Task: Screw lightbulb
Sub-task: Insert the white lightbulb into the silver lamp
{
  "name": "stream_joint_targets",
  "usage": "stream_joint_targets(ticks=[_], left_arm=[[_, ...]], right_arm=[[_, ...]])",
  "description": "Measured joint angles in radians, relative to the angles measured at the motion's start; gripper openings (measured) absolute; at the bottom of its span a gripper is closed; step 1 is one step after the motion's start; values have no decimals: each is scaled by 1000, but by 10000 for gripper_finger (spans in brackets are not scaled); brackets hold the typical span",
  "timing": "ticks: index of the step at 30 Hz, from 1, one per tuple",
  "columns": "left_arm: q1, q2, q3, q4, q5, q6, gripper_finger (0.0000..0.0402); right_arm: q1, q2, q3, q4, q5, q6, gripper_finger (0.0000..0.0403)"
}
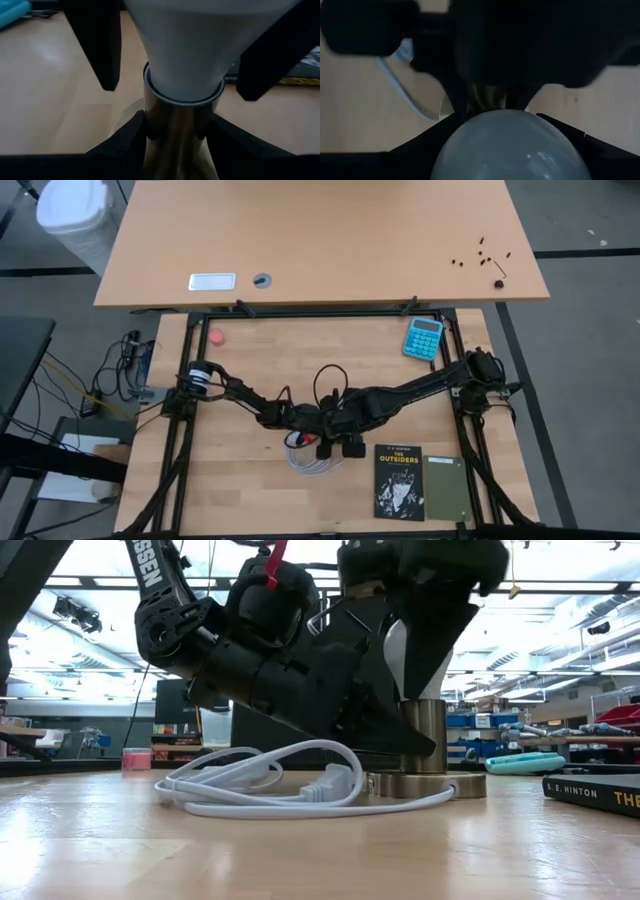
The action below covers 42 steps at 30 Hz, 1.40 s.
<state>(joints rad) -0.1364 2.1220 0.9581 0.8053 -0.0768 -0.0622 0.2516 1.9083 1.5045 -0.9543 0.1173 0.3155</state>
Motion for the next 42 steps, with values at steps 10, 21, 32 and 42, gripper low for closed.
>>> stream_joint_targets(ticks=[10,21,32,42], left_arm=[[1,1,0,6,-150,-90,184],[3,1,0,6,-170,-100,184],[5,-1,3,-14,-156,-79,184],[4,-1,3,-16,-150,-73,184]], right_arm=[[-62,-5,0,-39,9,275,277],[-85,-11,-2,-37,17,211,284],[-84,-101,-4,11,38,75,345],[-50,-260,-4,-72,149,118,340]])
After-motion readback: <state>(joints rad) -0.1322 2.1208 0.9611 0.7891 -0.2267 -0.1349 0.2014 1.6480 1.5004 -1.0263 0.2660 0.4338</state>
